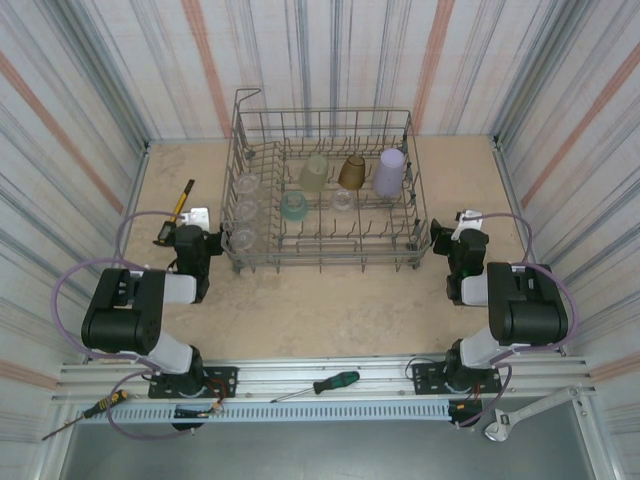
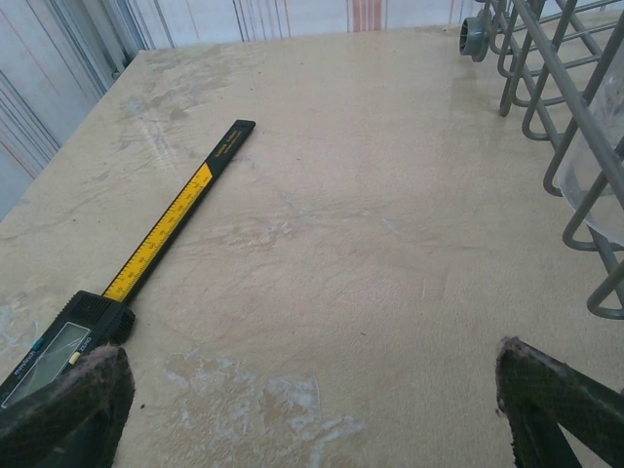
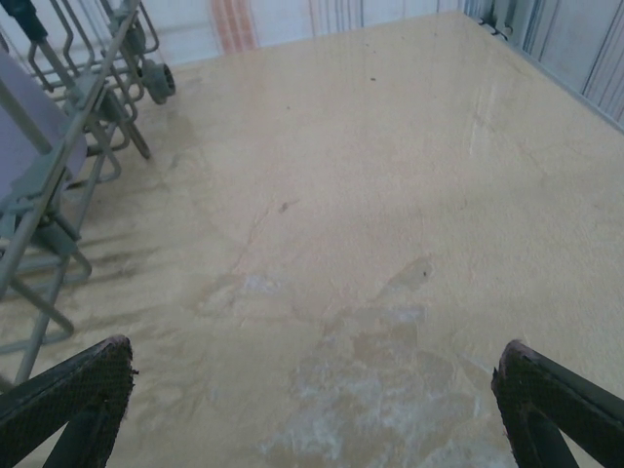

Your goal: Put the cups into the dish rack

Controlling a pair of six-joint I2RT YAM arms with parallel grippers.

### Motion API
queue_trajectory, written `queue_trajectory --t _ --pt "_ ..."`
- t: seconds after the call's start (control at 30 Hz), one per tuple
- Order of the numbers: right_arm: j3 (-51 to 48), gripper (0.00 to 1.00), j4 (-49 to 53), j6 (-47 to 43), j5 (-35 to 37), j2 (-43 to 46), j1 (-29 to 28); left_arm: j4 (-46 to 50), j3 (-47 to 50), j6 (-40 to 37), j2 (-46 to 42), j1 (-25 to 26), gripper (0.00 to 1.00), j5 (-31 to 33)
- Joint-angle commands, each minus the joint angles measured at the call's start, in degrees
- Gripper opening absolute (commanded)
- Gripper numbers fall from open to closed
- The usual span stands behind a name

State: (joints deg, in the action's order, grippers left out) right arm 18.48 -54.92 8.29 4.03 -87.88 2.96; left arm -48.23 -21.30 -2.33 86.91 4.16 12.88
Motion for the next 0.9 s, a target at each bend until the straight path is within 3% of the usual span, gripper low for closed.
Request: queue_trajectory --t 0.0,0.13,0.87 --pt "2.9 0.99 5.0 -1.1 0.1 -0.6 -0.4 -0.4 -0.6 0.0 -0.5 -0.1 0.99 -1.5" --pt "2.9 0.99 4.7 -1.2 0.1 -0.7 -0.4 1.2 -1.0 0.7 -0.8 -1.9 0.99 -5.2" --pt "3.6 0.99 5.9 -2.5 1.3 -0.8 -1.7 1.1 -1.1 0.7 -0.7 -2.1 0.99 -5.5"
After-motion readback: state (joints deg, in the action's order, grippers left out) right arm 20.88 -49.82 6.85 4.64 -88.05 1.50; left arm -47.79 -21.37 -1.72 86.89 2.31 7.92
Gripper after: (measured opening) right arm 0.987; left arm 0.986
